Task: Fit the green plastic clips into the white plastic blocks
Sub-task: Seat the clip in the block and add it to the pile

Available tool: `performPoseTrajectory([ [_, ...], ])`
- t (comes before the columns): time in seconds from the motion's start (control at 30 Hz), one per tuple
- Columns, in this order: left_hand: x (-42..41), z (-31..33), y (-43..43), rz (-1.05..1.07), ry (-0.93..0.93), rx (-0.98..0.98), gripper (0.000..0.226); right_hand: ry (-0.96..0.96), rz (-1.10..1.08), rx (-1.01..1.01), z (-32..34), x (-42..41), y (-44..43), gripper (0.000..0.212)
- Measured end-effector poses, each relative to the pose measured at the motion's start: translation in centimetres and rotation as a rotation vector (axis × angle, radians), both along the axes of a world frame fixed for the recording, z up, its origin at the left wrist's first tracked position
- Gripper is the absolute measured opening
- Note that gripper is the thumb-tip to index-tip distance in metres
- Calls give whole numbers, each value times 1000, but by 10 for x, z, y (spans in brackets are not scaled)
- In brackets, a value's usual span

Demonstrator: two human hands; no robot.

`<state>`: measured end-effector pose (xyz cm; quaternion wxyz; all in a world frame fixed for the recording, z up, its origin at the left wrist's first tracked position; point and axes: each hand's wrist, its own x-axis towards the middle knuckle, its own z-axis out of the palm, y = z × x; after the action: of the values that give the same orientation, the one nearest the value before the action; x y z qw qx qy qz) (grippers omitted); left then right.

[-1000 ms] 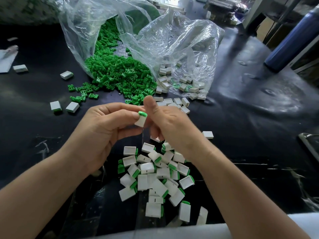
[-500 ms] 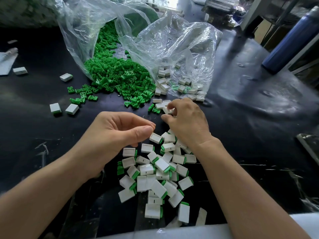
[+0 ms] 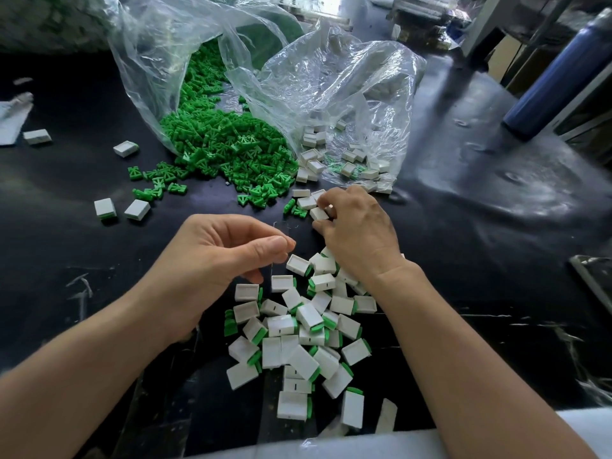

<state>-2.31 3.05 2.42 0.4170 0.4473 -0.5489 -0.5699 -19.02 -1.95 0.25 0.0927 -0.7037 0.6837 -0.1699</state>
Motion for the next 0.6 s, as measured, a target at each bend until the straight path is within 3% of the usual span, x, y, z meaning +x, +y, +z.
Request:
performPoseTrajectory([
  [0.17,0,-2,-2,12,-3,6,36,-41,-9,9,0,-3,-1,24],
  [0.3,2,-6,-4,57,1,43,32,-165,0,-106,5,-2,3,26],
  [0.43,3,-8,-8,130,86,135,36,-328,145,-215,13,13,16,25],
  [0.6,3,-7,-9,149,129,189,39,-371,329,-246,14,26,27,23],
])
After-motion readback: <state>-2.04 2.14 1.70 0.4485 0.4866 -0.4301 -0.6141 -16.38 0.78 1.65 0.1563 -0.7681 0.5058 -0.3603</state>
